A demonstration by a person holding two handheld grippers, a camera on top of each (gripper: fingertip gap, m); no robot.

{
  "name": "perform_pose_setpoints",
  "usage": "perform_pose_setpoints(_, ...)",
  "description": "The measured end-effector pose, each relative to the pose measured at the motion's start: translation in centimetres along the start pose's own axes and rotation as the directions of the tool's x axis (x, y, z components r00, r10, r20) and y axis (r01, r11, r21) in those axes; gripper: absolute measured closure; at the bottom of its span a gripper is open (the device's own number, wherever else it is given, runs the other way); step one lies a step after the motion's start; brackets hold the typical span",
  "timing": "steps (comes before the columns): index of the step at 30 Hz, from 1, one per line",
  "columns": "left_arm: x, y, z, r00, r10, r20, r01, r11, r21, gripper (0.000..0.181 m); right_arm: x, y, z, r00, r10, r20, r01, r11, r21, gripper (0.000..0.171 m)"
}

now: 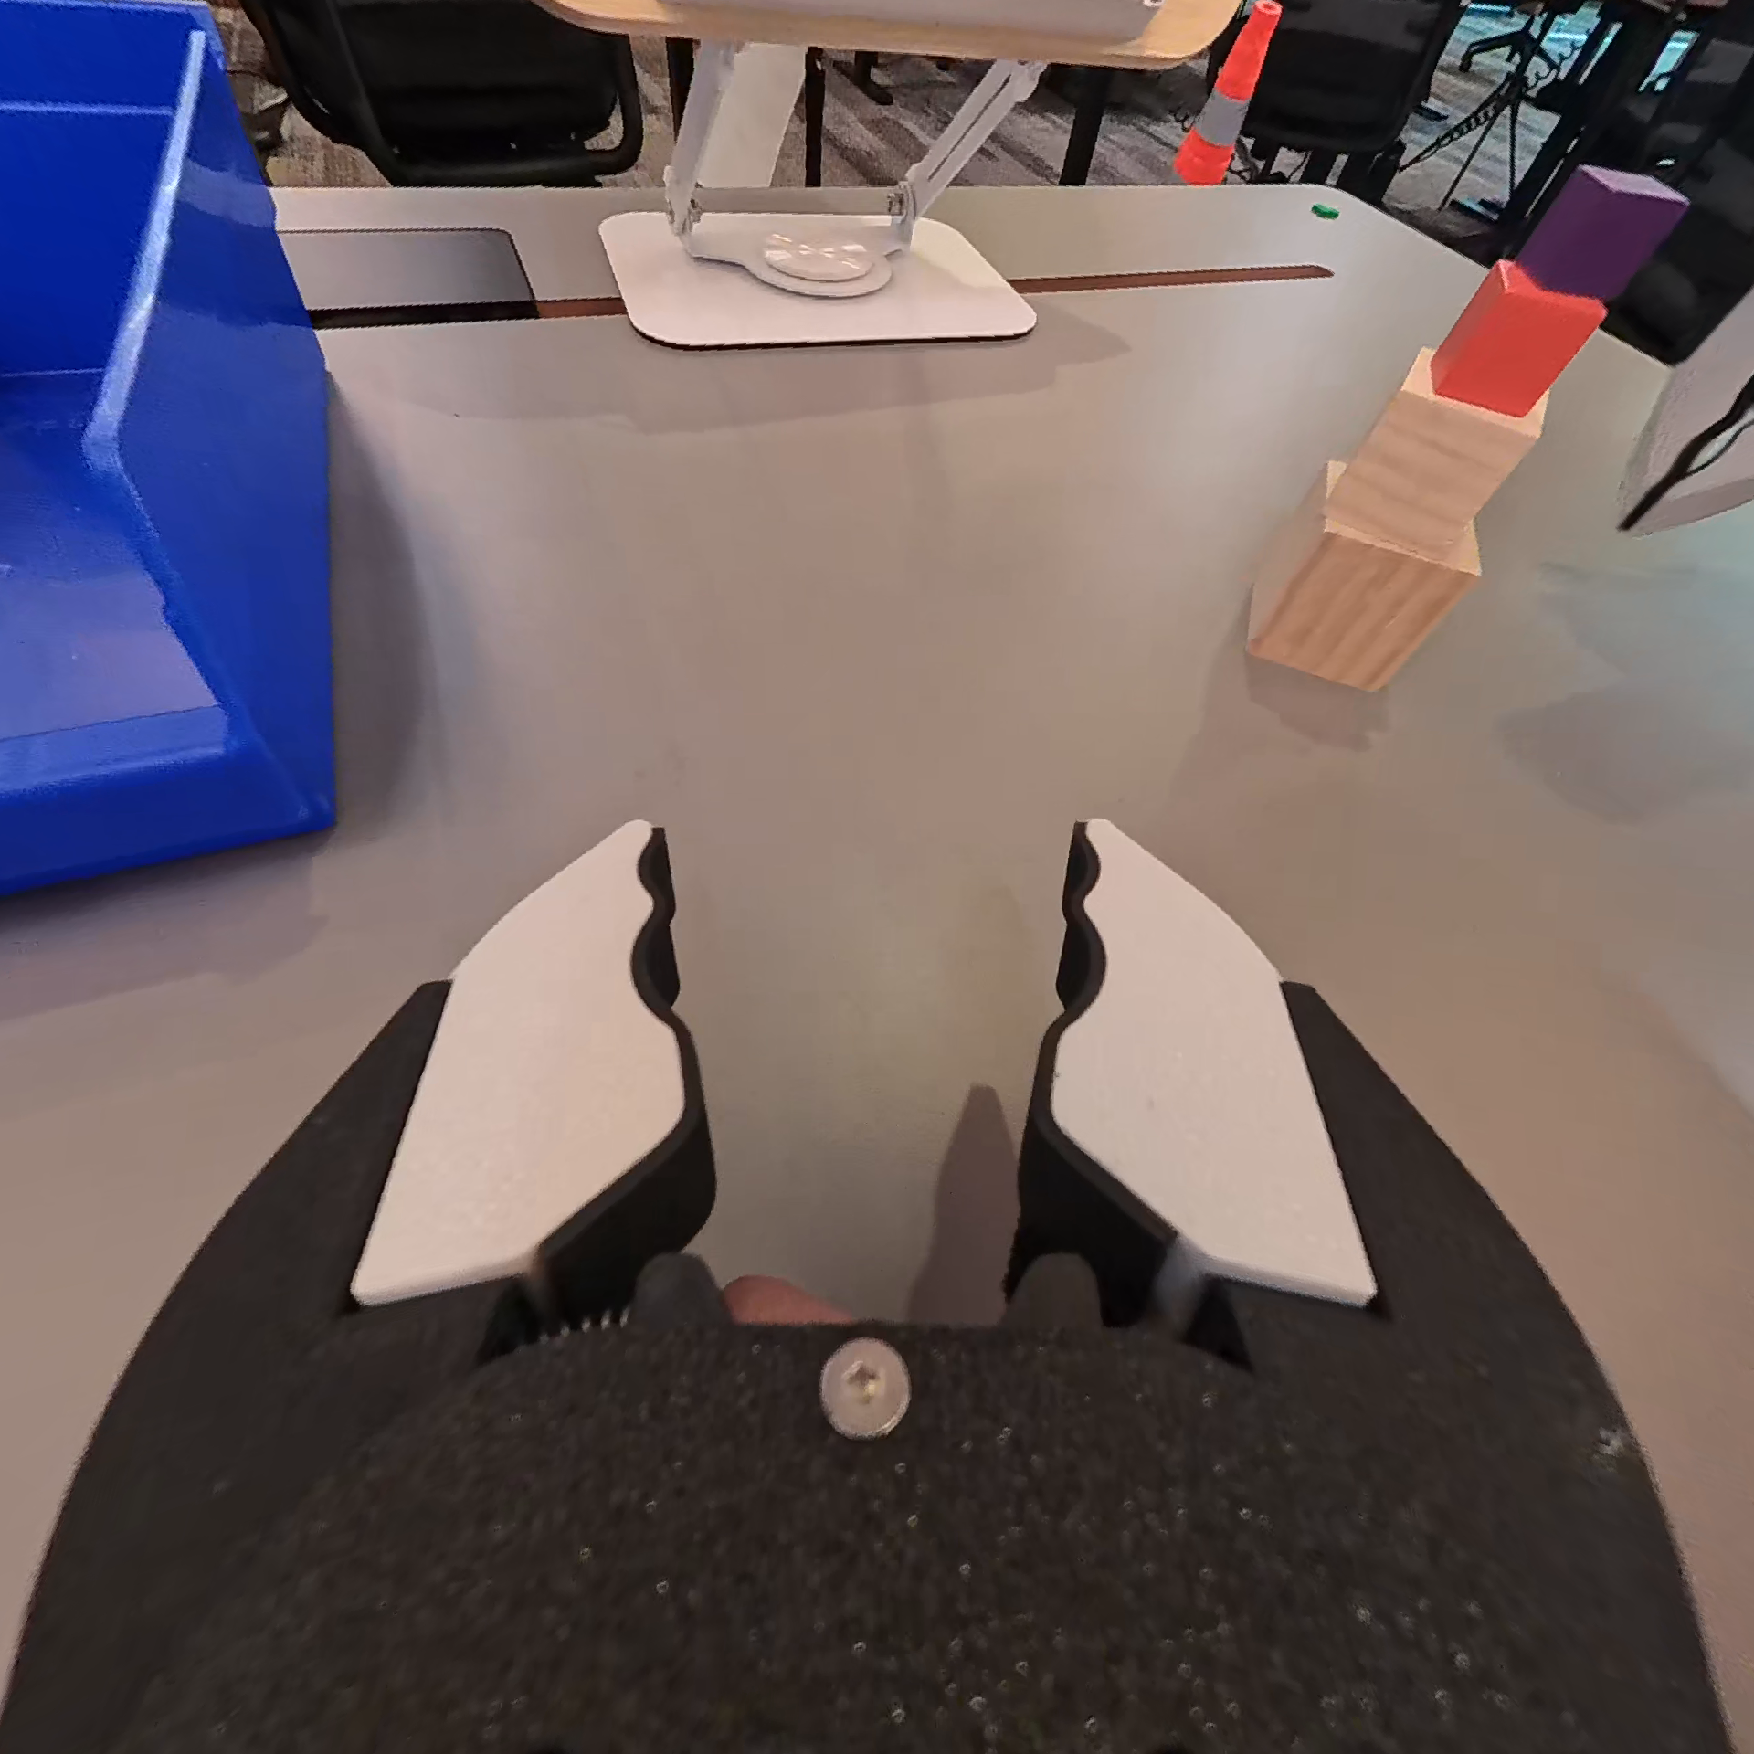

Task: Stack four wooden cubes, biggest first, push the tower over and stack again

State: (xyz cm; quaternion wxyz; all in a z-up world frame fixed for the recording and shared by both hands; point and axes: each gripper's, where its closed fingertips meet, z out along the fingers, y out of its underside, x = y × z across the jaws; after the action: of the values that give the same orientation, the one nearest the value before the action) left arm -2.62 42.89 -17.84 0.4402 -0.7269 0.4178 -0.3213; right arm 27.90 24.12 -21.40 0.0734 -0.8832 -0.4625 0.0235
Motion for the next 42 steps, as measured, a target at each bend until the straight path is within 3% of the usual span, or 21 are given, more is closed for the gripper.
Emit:
perform_pose_setpoints(2,-0.1,0.0,-0.1,1.000,-0.002,0.003,0.002,1.000,0.003,0.103,0.7,-3.4,0.7,0.999,-0.040,-0.001,0.040,0.998,0.045,0.171)
perform_pose_setpoints(6,-0.3,-0.2,-0.4,1.000,-0.005,0.010,0.005,1.000,0.011,0.103,3.0,-17.3,-1.1,0.988,-0.119,-0.094,0.146,0.911,0.385,0.171)
perform_pose_setpoints(7,-0.4,-0.3,-0.5,1.000,0.002,0.013,-0.002,1.000,0.010,0.103,3.0,-18.7,-1.5,0.984,-0.149,-0.102,0.176,0.911,0.373,0.171)
perform_pose_setpoints(9,-0.9,-0.3,-0.9,0.999,0.017,0.037,-0.018,1.000,0.010,0.102,3.7,-18.5,-1.3,0.960,-0.219,-0.173,0.256,0.937,0.239,0.171)
perform_pose_setpoints(14,-3.0,0.7,-2.4,0.997,-0.028,0.066,0.027,1.000,0.008,0.102,3.6,-16.4,-2.7,0.957,-0.161,-0.243,0.216,0.951,0.221,0.171)
perform_pose_setpoints(18,-6.2,1.9,-5.5,0.986,-0.070,0.153,0.071,0.997,-0.002,0.099,2.3,-14.8,-4.2,0.937,-0.012,-0.349,0.128,0.942,0.311,0.171)
perform_pose_setpoints(22,-7.2,3.9,-8.1,0.980,-0.160,0.116,0.165,0.985,-0.040,0.095,-0.6,-13.7,-5.5,0.877,0.202,-0.436,0.030,0.882,0.470,0.171)
perform_pose_setpoints(26,-8.8,5.8,-10.2,0.968,-0.195,0.156,0.200,0.980,-0.018,0.091,-3.9,-13.0,-6.9,0.786,0.461,-0.413,-0.087,0.743,0.663,0.171)
perform_pose_setpoints(29,-8.9,4.6,-11.0,0.960,-0.260,0.102,0.257,0.965,0.044,0.093,-6.0,-12.9,-7.5,0.725,0.558,-0.404,-0.102,0.667,0.738,0.171)
perform_pose_setpoints(31,-9.0,4.8,-11.4,0.973,-0.172,0.155,0.175,0.985,-0.005,0.088,-7.3,-12.9,-7.9,0.691,0.612,-0.386,-0.115,0.620,0.777,0.166)
perform_pose_setpoints(35,-7.1,2.1,-13.6,0.981,-0.045,0.191,0.031,0.997,0.072,0.090,-9.1,-12.9,-8.5,0.610,0.739,-0.286,-0.173,0.477,0.862,0.152)
perform_pose_setpoints(39,-3.4,0.5,-14.0,0.985,-0.012,0.170,-0.007,0.994,0.111,0.095,-9.7,-11.8,-7.8,0.478,0.859,-0.184,-0.269,0.343,0.900,0.127)
perform_pose_setpoints(42,-3.0,1.0,-13.6,0.974,-0.006,0.225,-0.020,0.994,0.111,0.097,-10.2,-10.8,-6.5,0.360,0.928,-0.099,-0.315,0.221,0.923,0.099)
